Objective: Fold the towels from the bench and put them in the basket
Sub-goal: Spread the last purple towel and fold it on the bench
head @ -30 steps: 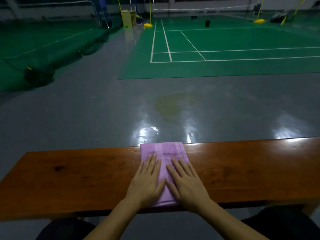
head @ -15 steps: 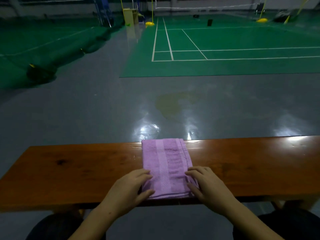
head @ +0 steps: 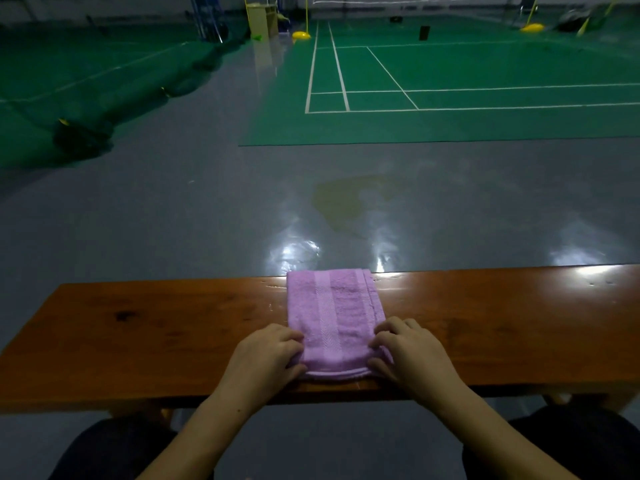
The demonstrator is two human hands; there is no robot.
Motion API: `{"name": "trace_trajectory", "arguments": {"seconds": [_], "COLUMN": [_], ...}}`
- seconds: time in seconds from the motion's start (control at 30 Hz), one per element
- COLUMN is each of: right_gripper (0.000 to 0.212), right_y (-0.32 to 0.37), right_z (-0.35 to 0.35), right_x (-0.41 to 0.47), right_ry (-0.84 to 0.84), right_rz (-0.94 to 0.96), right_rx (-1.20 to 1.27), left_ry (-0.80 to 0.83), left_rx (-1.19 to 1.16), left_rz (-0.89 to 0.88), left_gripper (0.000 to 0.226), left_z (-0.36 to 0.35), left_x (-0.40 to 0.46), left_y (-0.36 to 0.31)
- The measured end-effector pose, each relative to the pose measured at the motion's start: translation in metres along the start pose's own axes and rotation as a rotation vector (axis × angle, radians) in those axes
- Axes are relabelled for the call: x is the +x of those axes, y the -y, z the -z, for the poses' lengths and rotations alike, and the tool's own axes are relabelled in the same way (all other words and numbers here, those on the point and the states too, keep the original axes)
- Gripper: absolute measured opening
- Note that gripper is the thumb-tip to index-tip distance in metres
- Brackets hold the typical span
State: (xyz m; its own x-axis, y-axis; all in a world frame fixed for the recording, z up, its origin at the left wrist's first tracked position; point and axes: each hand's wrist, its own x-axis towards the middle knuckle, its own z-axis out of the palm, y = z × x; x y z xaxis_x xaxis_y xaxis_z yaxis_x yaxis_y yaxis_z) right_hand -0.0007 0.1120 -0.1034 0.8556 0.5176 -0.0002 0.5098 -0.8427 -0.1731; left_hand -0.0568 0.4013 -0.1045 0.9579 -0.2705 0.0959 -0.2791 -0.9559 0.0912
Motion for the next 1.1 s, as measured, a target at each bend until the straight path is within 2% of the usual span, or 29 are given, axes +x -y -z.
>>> {"name": "trace_trajectory", "arguments": {"seconds": [0.13,0.27,0.4,0.47,0.57,0.7,0.83,0.9,1.0,1.1], "right_gripper": [0.034,0.034,0.035,0.032,0.024,0.014,0.010,0.012,0.014,0.015], "right_y": [0.002,0.003,0.007,0.006,0.007,0.013,0.013,0.011,0.006,0.005], "right_z": [-0.008,-0.018,-0.011,0.001,0.025,0.039,0.039,0.039,0.037,0.037], "right_x": [0.011,0.014,0.009,0.004,-0.007,-0.023,-0.026,-0.023,-0.018,-0.014], "right_ry": [-0.068,-0.094,-0.085,-0.045,-0.012,0.075,0.053,0.019,-0.041,0.010], "right_rz": [-0.025,-0.020,0.028,0.049,0.033,-0.025,-0.073,-0.118,-0.188,-0.291], "right_rx": [-0.048,-0.088,-0.089,0.030,0.342,0.592,0.718,0.768,0.848,0.979], "left_ry": [-0.052,-0.057,-0.034,-0.069,-0.110,-0.062,0.030,0.071,0.135,0.136], "left_rx": [0.020,0.020,-0.163,-0.297,-0.471,-0.724,-0.920,-0.988,-1.107,-1.226], "left_rz": [-0.011,0.010,0.083,0.125,0.125,0.135,0.195,0.225,0.258,0.342], "left_gripper": [0.018,0.019,0.019,0.018,0.018,0.014,0.049,0.054,0.044,0.029], "left_z": [-0.006,-0.008,0.002,0.012,0.030,0.044,0.052,0.053,0.052,0.051], "left_x": [0.008,0.011,0.008,0.004,-0.001,-0.008,-0.008,-0.007,-0.005,0.000], "left_y": [-0.002,-0.001,-0.001,-0.002,-0.006,-0.008,-0.011,-0.011,-0.009,-0.014]}}
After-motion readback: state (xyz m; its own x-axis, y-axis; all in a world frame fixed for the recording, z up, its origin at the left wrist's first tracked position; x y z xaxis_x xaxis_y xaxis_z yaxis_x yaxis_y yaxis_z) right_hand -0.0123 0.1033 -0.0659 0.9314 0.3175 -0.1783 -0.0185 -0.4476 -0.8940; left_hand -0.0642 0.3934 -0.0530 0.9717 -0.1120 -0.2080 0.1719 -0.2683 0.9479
